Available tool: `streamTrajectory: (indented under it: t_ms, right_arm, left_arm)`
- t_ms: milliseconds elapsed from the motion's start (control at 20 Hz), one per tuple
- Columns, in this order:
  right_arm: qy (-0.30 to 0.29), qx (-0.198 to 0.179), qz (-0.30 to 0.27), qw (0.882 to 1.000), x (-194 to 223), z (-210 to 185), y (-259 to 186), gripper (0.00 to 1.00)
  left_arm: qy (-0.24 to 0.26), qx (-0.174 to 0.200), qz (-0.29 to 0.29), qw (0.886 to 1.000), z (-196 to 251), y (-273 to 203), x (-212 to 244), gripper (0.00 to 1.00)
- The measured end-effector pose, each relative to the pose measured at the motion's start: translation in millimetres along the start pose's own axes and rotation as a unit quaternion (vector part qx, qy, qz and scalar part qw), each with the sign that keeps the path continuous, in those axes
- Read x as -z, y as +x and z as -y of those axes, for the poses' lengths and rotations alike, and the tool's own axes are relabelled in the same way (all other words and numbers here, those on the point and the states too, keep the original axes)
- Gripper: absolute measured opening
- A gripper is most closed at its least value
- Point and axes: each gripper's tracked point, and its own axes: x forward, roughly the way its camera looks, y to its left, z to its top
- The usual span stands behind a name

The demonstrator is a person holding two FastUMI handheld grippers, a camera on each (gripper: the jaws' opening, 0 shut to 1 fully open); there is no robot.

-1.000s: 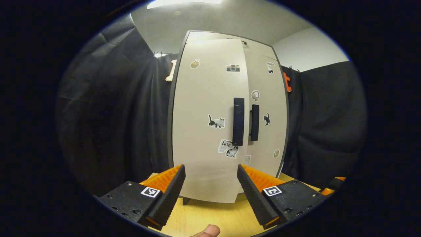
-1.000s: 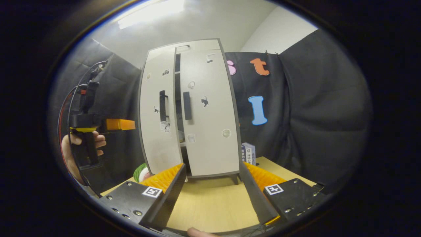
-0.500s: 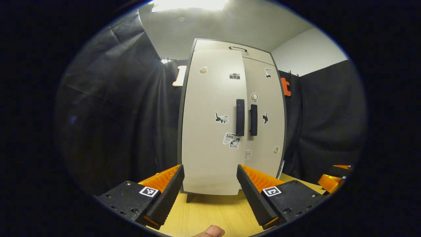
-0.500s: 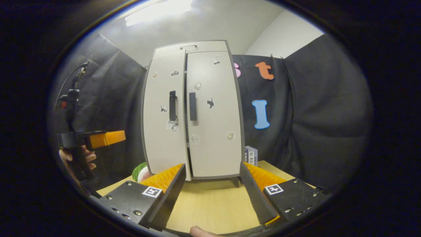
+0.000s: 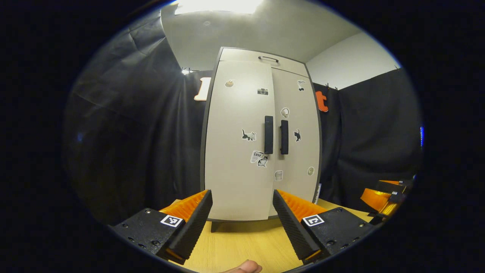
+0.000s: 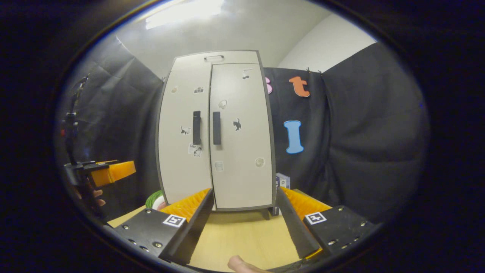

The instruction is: Grab one shoe with the right hand and put it into the shoe cabinet, grab the other shoe with the left hand and put it into the shoe cabinet; then close the right door with the right hand and the left door with the left hand.

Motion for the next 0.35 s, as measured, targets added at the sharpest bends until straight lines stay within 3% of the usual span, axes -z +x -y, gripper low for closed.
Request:
streamTrajectory:
  t_ms: [100, 350]
  right_arm:
    - [-0.002, 0.009, 0.005, 1.000, -6.5, 1.8, -3.5, 0.99]
    - [-0.012, -0.011, 0.014, 1.000, -10.7, -10.2, -12.9, 0.99]
  left_arm:
    - [-0.001, -0.001, -0.009, 1.000, -1.5, -3.5, 3.8, 0.99]
    - [0.007, -0.009, -0.002, 1.000, -4.0, -9.5, -3.4, 0.99]
